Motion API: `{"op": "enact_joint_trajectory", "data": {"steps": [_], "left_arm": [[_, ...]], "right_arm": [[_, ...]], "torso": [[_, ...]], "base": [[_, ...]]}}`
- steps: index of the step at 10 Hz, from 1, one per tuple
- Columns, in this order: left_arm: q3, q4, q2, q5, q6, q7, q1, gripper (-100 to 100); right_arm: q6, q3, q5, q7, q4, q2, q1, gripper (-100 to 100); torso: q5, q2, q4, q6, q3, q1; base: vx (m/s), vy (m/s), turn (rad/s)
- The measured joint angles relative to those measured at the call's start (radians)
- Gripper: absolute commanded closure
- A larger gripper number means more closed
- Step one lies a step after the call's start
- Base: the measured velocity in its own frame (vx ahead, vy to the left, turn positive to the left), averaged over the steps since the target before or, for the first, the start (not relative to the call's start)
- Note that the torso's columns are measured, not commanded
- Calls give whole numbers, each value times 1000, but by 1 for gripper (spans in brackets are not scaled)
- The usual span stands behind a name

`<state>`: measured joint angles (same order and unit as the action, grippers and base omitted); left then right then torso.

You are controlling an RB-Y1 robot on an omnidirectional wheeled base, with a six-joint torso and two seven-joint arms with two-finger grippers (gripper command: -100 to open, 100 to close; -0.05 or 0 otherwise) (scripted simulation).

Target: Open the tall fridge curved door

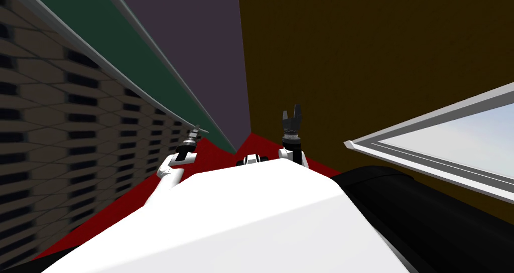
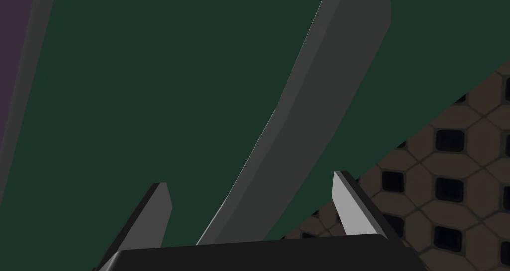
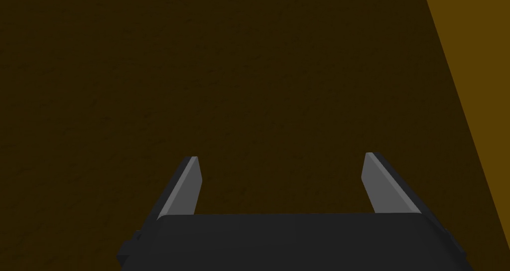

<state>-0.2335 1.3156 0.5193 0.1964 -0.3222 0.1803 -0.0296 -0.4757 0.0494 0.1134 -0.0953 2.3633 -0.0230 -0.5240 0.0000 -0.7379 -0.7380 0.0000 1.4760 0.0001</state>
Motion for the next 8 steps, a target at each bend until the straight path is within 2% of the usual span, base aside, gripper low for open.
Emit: {"op": "enact_joint_trajectory", "data": {"steps": [5, 6, 7, 8], "left_arm": [[-6, 20, 55, 15, 81, -16, 22, -100], [-7, 21, 57, 16, 85, -17, 22, -100], [-7, 21, 57, 16, 85, -17, 22, 100], [-6, 22, 56, 16, 84, -17, 22, 100]], "right_arm": [[0, 0, 0, 0, 0, 0, 0, 0], [0, 0, 0, 0, 0, 0, 0, 0], [0, 0, 0, 0, 0, 0, 0, 0], [0, 0, 0, 0, 0, 0, 0, 0]], "torso": [[0, 0, 0, 0, 0, 0], [0, 1, 0, 0, 0, 1], [0, 1, 0, 0, 1, 1], [0, 1, 0, 0, 0, 1]], "base": [[-25, -29, 3], [0, 0, 0], [0, 0, 0], [-80, 139, -64]]}}
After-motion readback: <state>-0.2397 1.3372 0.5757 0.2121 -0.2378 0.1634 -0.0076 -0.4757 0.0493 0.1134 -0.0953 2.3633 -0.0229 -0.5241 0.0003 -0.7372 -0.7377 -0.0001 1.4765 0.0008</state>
